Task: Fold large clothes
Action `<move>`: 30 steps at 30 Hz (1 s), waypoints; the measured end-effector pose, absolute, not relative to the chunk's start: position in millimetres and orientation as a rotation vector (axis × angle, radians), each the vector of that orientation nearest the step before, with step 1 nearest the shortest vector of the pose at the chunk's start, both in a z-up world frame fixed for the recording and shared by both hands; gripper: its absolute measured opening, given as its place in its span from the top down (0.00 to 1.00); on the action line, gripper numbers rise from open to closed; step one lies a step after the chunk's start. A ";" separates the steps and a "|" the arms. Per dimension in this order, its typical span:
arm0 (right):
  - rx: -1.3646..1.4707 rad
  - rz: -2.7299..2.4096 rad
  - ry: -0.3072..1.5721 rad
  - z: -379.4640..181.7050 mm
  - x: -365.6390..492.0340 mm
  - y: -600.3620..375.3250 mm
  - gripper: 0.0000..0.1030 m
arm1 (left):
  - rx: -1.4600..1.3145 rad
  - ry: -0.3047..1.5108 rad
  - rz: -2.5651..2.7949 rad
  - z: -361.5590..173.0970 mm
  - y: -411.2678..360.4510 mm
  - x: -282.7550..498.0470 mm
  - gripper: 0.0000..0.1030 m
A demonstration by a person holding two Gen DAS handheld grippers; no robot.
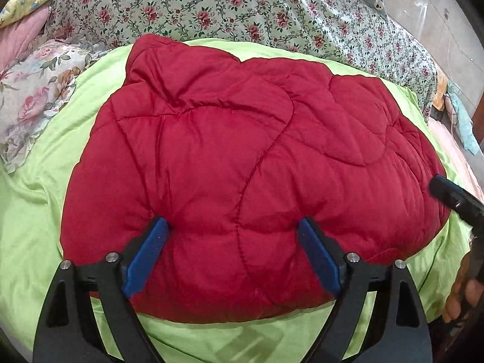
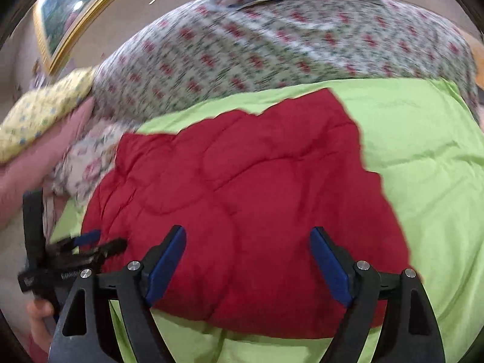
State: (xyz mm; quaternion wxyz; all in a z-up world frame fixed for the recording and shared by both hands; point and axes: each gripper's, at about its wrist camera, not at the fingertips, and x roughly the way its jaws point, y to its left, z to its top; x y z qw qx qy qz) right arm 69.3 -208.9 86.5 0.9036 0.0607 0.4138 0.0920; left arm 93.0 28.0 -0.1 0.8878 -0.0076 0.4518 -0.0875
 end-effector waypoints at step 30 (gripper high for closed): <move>0.091 0.082 0.919 41.8 116.6 -228.8 0.12 | 0.018 0.930 -0.069 -10.1 28.8 137.7 0.00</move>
